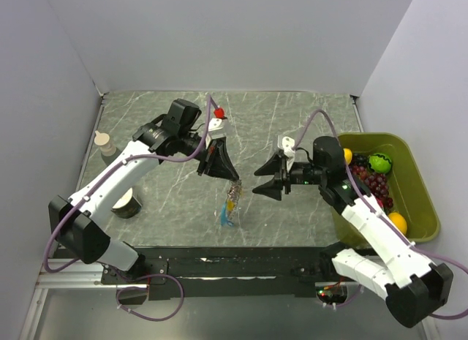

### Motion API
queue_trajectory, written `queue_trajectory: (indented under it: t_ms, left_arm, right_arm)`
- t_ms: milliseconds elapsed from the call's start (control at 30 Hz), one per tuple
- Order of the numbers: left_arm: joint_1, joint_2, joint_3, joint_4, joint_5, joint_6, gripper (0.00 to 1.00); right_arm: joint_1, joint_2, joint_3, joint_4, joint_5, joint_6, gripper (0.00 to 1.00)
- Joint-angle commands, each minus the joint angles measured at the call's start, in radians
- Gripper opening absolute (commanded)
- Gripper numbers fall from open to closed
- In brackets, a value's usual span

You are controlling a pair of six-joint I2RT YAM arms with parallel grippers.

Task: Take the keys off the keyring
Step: Remove the key from the keyring.

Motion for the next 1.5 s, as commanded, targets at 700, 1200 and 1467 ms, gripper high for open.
queue_trajectory:
  t_ms: [700, 1200, 1467]
  left_arm:
    - [-0.005, -0.035, -0.077, 0.342, -0.105, -0.341, 0.01]
    - [-0.002, -0.032, -0.08, 0.376, -0.149, -0.373, 0.01]
    - [0.012, -0.043, -0.106, 0.426, -0.157, -0.428, 0.01]
  right_arm:
    - [0.127, 0.004, 0.125, -0.073, -0.015, -0.083, 0.52]
    - [0.129, 0.036, 0.108, -0.023, -0.073, -0.005, 0.47]
    - [0.129, 0.053, 0.096, 0.002, -0.062, 0.014, 0.44]
